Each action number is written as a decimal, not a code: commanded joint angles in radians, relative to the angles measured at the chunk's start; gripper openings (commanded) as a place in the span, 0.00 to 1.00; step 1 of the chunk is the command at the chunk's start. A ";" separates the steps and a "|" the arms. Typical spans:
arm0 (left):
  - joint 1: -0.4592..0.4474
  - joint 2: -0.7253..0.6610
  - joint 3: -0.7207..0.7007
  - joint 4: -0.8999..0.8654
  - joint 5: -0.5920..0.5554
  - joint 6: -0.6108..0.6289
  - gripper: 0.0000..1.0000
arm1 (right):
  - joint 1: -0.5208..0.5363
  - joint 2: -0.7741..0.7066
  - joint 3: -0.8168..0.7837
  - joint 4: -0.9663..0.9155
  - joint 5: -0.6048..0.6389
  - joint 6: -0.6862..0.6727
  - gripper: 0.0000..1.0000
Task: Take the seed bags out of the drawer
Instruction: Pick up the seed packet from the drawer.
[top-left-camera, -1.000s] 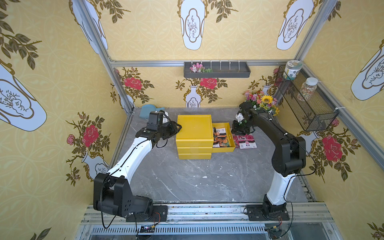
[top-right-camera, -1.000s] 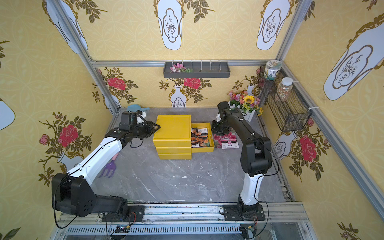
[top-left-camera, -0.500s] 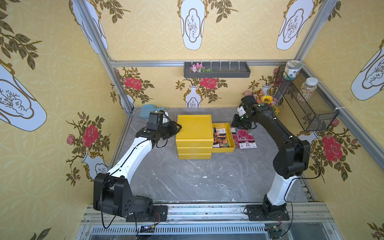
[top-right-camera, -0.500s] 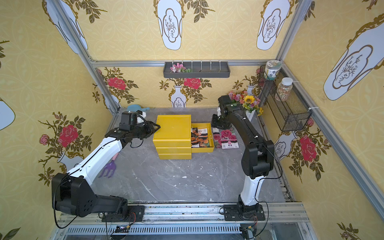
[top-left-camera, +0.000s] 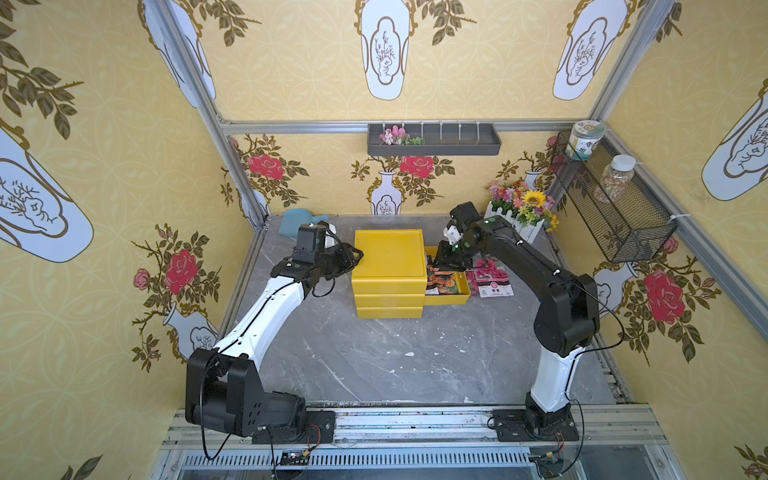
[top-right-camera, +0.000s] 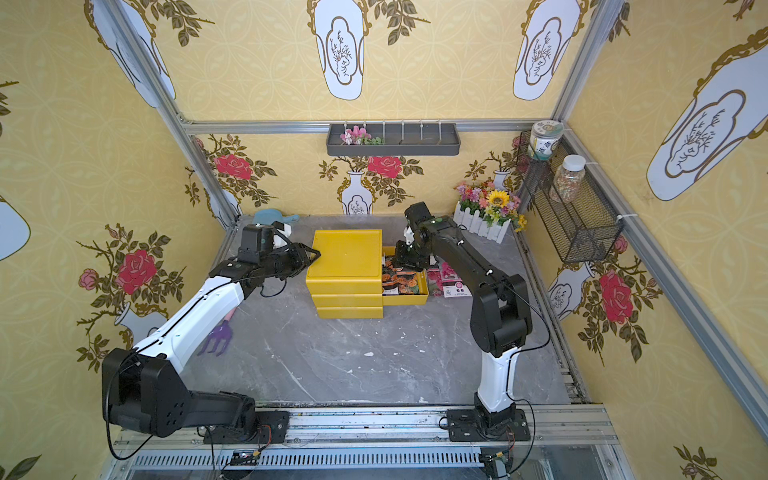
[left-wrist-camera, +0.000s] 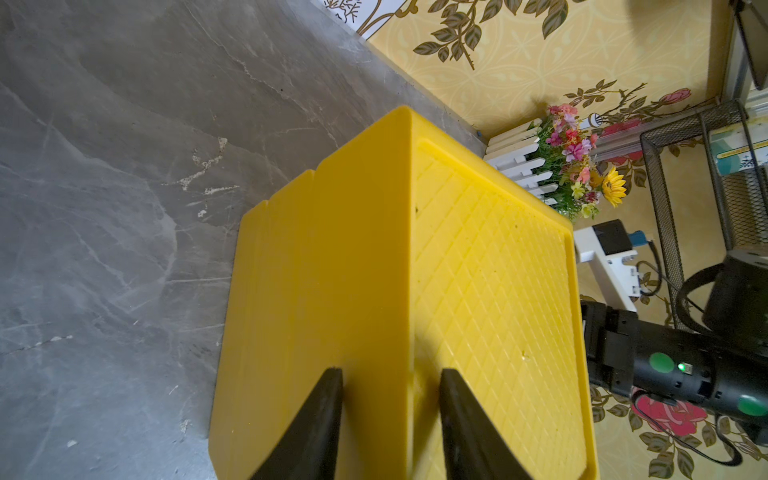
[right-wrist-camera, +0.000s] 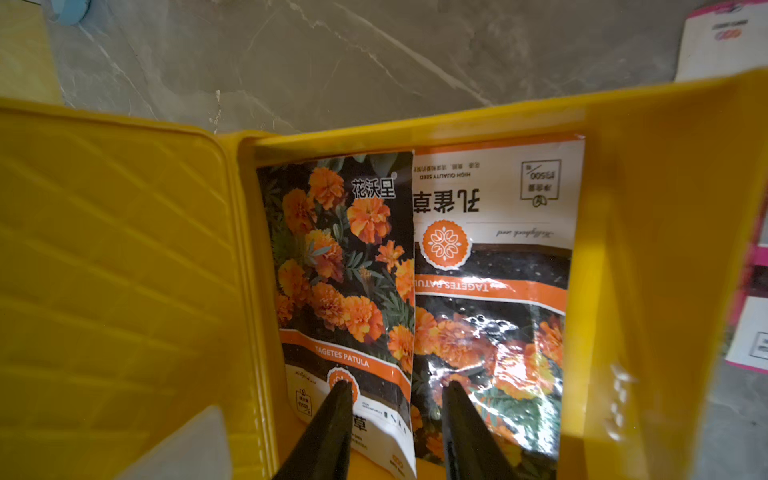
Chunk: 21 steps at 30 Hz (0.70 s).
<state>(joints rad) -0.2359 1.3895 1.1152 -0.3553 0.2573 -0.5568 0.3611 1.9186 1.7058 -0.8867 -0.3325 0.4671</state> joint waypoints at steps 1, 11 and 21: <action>-0.001 0.005 -0.020 -0.138 -0.031 0.011 0.43 | 0.007 0.015 -0.015 0.044 -0.029 0.028 0.40; 0.000 0.004 -0.021 -0.137 -0.033 0.008 0.43 | 0.012 0.055 -0.038 0.072 -0.056 0.041 0.36; 0.001 0.008 -0.018 -0.138 -0.037 0.007 0.43 | 0.013 0.072 -0.040 0.085 -0.075 0.046 0.28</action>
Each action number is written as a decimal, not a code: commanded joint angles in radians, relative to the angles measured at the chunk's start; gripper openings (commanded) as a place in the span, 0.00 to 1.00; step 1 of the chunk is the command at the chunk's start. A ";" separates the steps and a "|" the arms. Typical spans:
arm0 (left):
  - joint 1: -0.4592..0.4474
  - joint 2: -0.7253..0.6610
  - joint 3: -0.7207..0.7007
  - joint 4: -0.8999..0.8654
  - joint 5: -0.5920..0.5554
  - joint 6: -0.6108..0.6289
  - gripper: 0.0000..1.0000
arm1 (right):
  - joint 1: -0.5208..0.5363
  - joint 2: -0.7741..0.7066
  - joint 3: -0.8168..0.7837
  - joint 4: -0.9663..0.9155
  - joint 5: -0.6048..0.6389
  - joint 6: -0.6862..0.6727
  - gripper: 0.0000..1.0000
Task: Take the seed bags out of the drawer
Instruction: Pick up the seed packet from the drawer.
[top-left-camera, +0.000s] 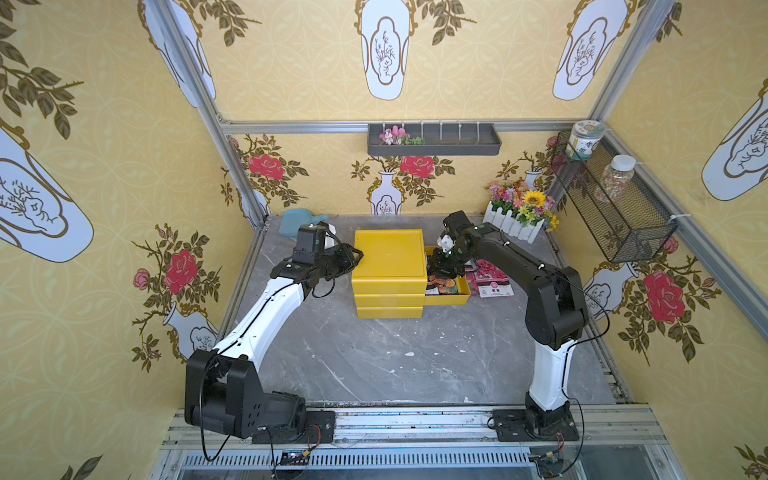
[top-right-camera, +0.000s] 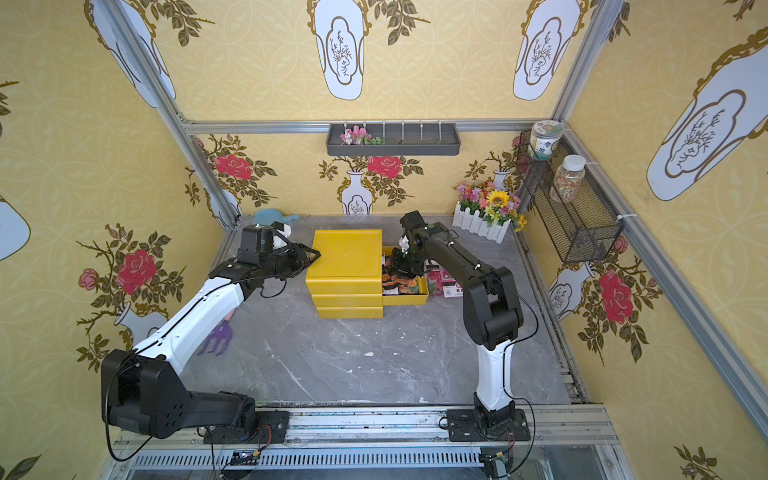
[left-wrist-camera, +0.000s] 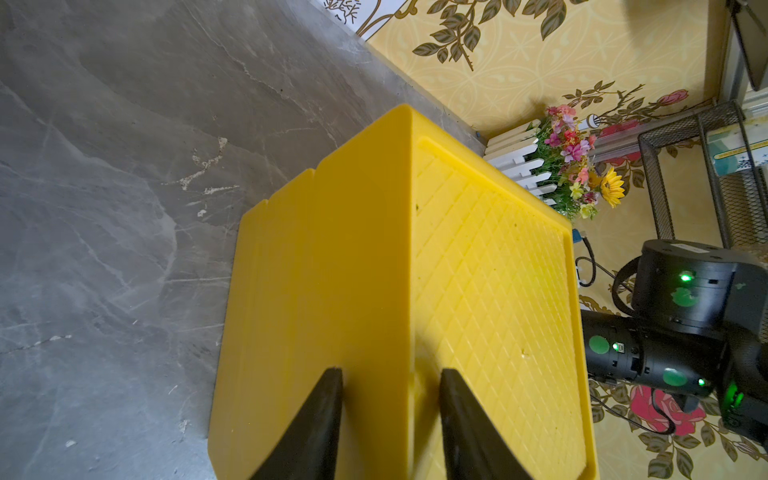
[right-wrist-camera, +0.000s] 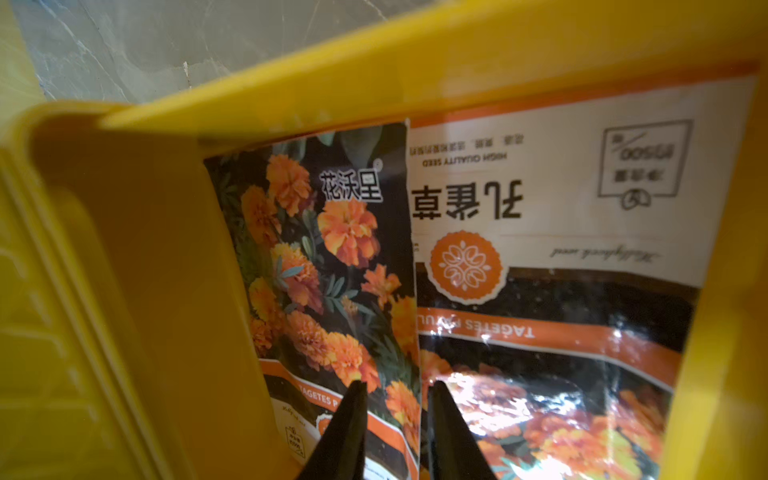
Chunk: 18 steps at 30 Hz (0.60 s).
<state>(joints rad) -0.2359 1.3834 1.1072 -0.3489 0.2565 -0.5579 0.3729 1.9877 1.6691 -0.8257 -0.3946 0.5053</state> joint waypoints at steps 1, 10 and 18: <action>0.000 0.013 -0.008 -0.145 -0.037 0.009 0.43 | 0.002 0.004 -0.003 0.026 -0.017 0.009 0.26; -0.001 0.015 -0.001 -0.144 -0.040 0.006 0.43 | -0.001 0.003 0.011 0.017 -0.030 0.015 0.00; 0.000 0.020 0.001 -0.150 -0.039 0.004 0.43 | -0.023 -0.040 0.049 -0.040 -0.004 -0.009 0.00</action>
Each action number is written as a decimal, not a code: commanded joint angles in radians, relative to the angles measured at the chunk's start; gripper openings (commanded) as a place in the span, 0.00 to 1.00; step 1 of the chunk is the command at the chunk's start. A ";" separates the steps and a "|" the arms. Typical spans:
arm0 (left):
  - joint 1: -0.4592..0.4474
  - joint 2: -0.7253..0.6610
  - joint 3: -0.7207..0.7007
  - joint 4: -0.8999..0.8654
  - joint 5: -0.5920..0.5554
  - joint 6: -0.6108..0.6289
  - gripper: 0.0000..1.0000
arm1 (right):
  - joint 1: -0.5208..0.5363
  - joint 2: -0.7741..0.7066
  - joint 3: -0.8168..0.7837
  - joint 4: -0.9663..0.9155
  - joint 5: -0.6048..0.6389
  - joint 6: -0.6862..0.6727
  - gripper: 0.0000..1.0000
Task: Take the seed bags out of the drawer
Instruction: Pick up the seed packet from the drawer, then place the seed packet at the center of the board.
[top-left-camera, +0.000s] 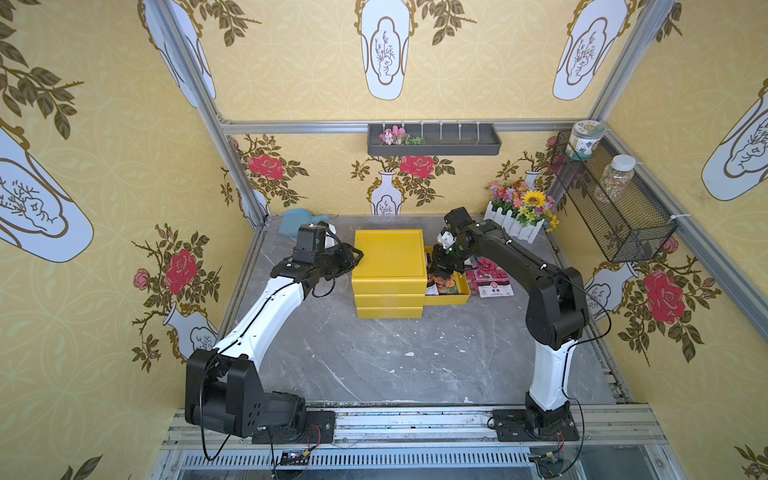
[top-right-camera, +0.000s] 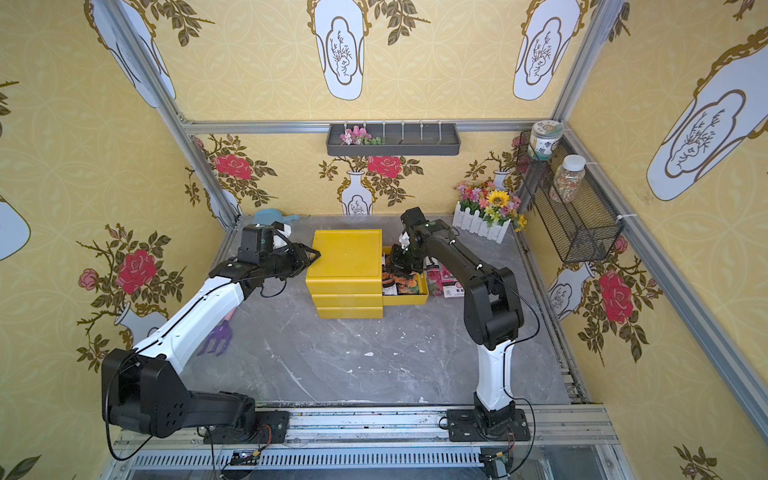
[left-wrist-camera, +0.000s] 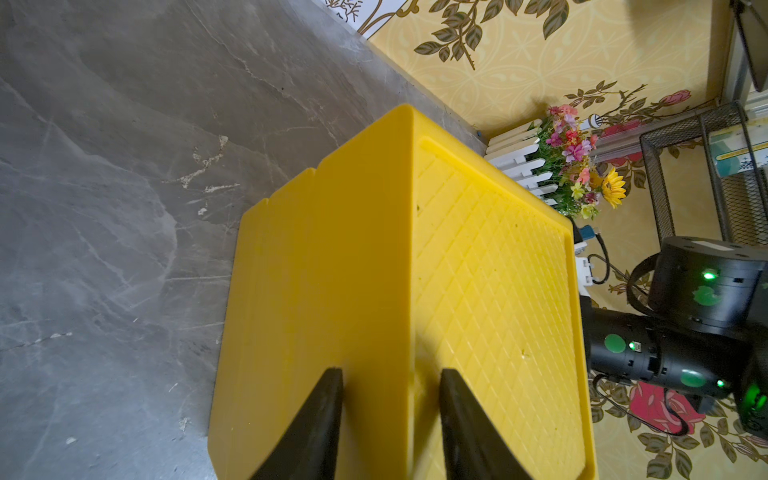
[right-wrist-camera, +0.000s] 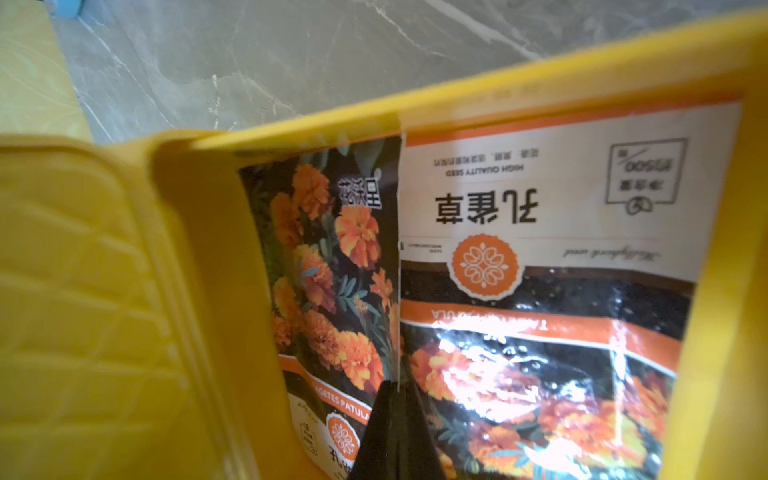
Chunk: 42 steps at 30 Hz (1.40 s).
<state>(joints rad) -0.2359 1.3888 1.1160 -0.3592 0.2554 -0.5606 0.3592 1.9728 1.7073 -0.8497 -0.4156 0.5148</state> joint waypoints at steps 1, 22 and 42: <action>0.000 0.013 -0.006 -0.139 -0.039 0.007 0.43 | -0.017 -0.032 0.013 -0.026 0.018 -0.026 0.00; 0.000 0.018 -0.002 -0.127 -0.031 0.013 0.43 | -0.140 -0.127 0.092 -0.175 0.085 -0.155 0.00; 0.000 0.021 -0.006 -0.124 -0.031 0.014 0.43 | -0.403 -0.184 0.246 -0.281 0.094 -0.252 0.00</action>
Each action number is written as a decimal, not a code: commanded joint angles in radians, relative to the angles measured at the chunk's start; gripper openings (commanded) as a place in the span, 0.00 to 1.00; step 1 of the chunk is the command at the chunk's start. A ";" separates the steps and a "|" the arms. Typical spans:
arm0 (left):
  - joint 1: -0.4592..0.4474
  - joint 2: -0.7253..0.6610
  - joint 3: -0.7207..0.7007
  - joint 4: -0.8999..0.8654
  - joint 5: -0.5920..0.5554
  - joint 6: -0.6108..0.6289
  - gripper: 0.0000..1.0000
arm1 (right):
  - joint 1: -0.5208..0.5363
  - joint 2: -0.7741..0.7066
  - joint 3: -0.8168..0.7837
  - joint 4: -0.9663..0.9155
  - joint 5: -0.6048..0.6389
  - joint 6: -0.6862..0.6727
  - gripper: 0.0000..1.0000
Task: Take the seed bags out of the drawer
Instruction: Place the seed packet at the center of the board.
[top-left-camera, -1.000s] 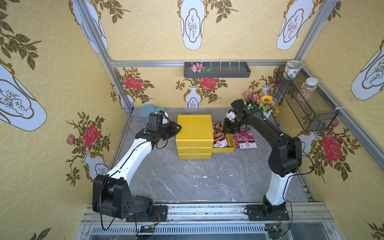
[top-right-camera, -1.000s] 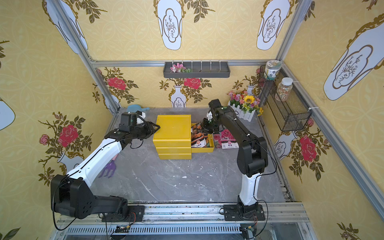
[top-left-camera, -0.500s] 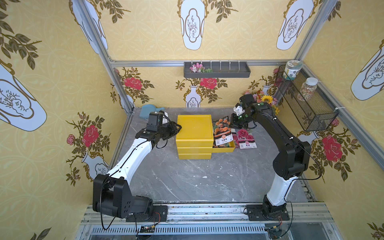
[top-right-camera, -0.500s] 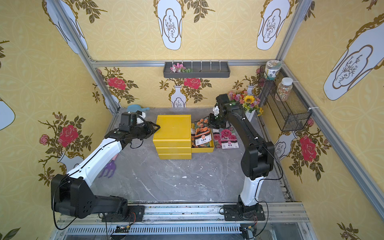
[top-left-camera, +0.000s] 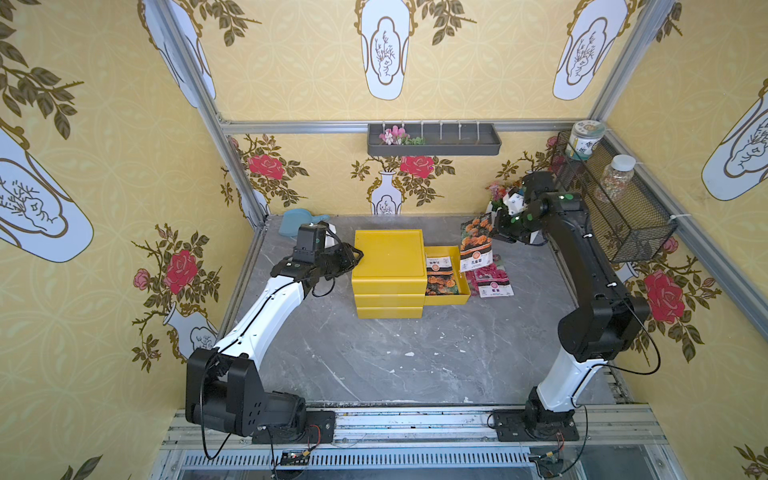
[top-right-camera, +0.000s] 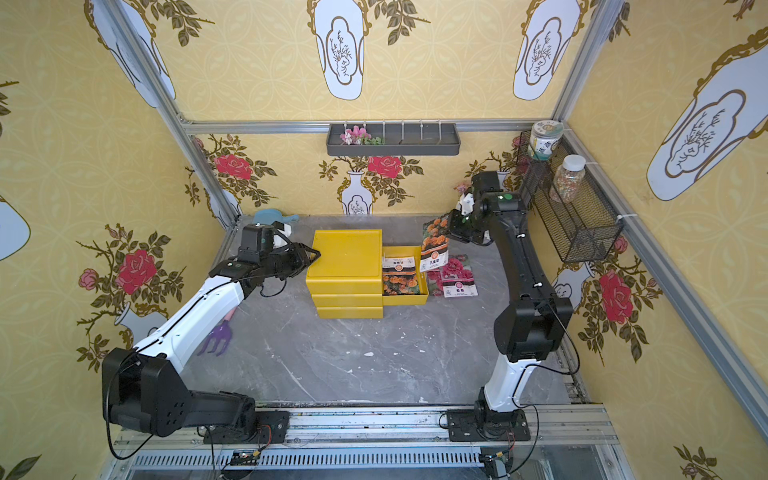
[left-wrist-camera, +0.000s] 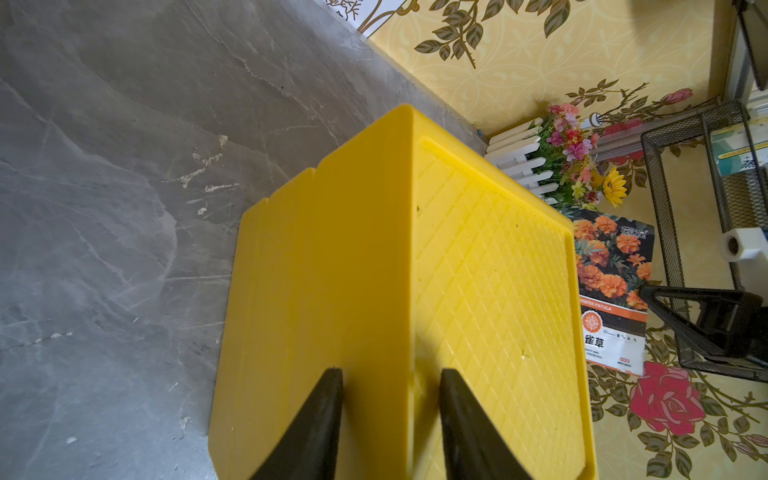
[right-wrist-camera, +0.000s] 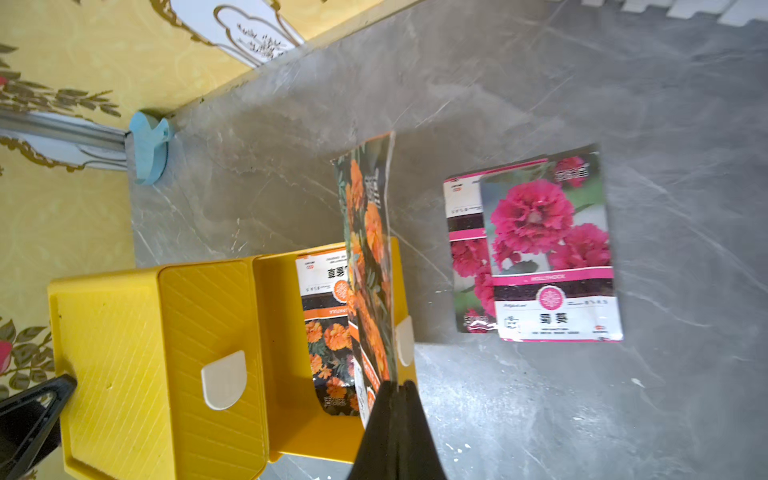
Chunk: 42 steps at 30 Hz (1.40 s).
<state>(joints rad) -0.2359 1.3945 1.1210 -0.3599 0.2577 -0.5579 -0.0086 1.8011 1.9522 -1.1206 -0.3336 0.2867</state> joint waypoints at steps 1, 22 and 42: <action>0.000 0.018 -0.009 -0.121 -0.030 0.012 0.43 | -0.054 -0.014 -0.004 -0.010 0.027 -0.029 0.00; 0.000 0.030 -0.013 -0.114 -0.023 0.009 0.43 | -0.010 0.183 -0.146 0.095 0.057 -0.105 0.00; 0.000 0.032 -0.008 -0.122 -0.031 0.006 0.42 | -0.019 0.244 -0.066 0.025 0.406 -0.089 0.49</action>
<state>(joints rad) -0.2356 1.4097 1.1255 -0.3428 0.2642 -0.5583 -0.0326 2.0705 1.8694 -1.0859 0.0242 0.1799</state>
